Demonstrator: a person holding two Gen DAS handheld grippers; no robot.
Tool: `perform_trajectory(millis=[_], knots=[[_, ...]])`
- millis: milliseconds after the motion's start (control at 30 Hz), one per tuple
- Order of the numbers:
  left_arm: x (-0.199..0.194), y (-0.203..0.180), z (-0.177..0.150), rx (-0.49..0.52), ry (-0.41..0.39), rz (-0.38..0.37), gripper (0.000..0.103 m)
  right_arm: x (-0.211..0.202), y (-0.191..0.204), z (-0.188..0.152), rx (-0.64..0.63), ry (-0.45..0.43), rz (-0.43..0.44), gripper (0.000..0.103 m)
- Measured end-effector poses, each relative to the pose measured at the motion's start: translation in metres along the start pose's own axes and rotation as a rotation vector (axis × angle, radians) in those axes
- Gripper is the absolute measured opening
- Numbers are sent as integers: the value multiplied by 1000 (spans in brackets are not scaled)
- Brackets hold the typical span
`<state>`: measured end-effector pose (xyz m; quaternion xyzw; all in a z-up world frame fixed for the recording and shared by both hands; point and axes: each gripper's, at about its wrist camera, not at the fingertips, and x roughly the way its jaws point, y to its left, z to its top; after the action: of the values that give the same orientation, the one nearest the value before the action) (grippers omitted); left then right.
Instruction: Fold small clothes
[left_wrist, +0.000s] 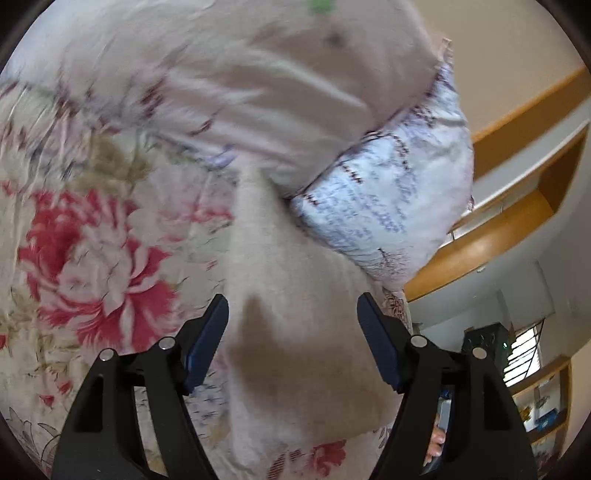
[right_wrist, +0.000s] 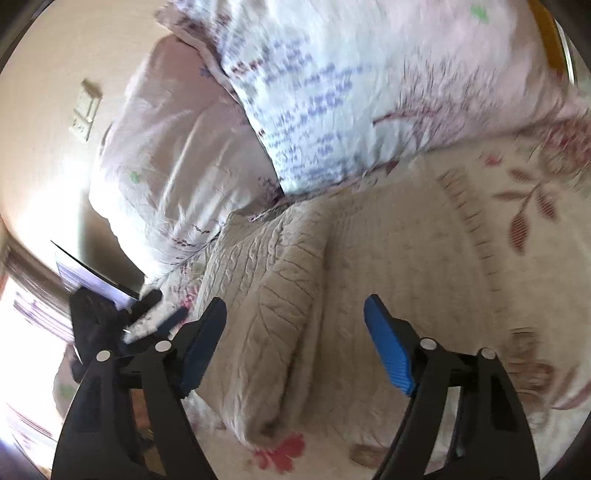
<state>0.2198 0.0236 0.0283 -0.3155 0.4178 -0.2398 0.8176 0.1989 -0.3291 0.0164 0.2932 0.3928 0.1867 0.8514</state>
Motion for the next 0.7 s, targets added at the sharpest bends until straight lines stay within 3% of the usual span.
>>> perform_trajectory(millis=[133,233,367,467,533,600,700], knots=[[13,7,-7,42,41,5,71,25,-6,1,78,65,47,67],[20,2,-13,89,57,-19,72,36,-4,-1,68,93,30,62],[25,-6,-20,169,49,13,73,45,1,0,46,116,33,51],[29,-6,-23,187,55,21,73,53,0,2,63,120,43,51],[34,-4,-23,174,70,16,74,59,-2,4,75,120,57,44],[36,0,-22,151,83,0,76,64,-2,4,64,119,45,24],[35,2,-21,129,79,-34,83,61,6,5,11,82,3,19]])
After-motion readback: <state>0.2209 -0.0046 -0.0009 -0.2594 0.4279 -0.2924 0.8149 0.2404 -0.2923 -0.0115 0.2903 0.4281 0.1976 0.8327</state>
